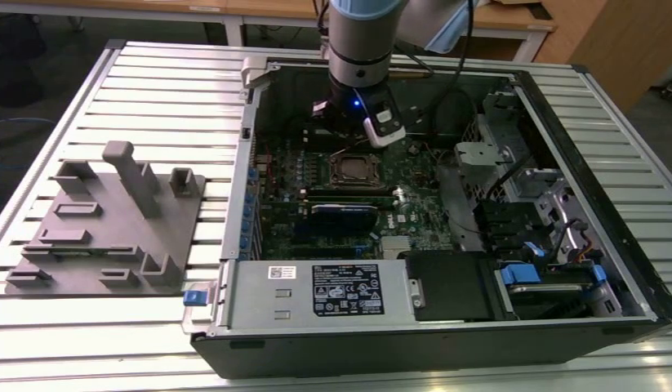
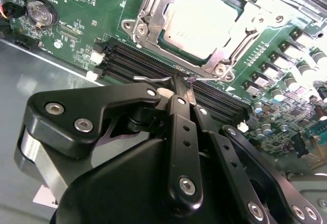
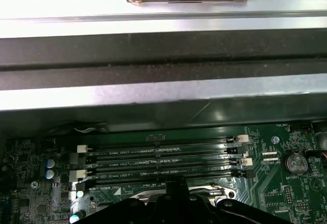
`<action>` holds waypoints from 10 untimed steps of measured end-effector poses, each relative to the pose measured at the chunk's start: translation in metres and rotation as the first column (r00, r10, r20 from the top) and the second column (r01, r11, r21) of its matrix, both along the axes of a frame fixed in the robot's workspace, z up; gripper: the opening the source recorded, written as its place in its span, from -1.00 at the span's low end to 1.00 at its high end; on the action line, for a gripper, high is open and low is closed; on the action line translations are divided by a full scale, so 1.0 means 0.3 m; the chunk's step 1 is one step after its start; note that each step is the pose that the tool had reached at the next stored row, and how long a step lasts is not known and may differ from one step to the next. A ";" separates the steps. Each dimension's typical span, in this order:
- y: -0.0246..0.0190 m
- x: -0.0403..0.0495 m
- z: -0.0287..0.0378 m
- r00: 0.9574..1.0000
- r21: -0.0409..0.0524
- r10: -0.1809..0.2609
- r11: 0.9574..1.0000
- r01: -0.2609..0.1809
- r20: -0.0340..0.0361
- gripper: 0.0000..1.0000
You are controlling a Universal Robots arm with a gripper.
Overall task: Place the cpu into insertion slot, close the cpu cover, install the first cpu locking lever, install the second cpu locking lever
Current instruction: 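Install the first cpu locking lever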
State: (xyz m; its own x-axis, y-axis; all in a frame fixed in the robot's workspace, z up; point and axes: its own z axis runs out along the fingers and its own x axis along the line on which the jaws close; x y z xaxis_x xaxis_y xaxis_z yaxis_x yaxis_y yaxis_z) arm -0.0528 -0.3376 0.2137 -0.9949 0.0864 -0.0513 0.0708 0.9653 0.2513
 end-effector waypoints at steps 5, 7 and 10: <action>0.000 0.004 -0.008 1.000 0.000 0.000 1.000 0.000 0.001 -0.79; 0.000 0.005 -0.012 1.000 0.000 0.000 1.000 0.000 0.002 -0.79; 0.000 0.009 -0.014 1.000 0.000 0.000 1.000 0.000 0.003 -0.79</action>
State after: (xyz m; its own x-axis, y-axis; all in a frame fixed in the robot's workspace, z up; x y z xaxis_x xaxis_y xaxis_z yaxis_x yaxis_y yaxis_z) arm -0.0502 -0.3375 0.2095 -0.9948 0.0862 -0.0545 0.0699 0.9654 0.2514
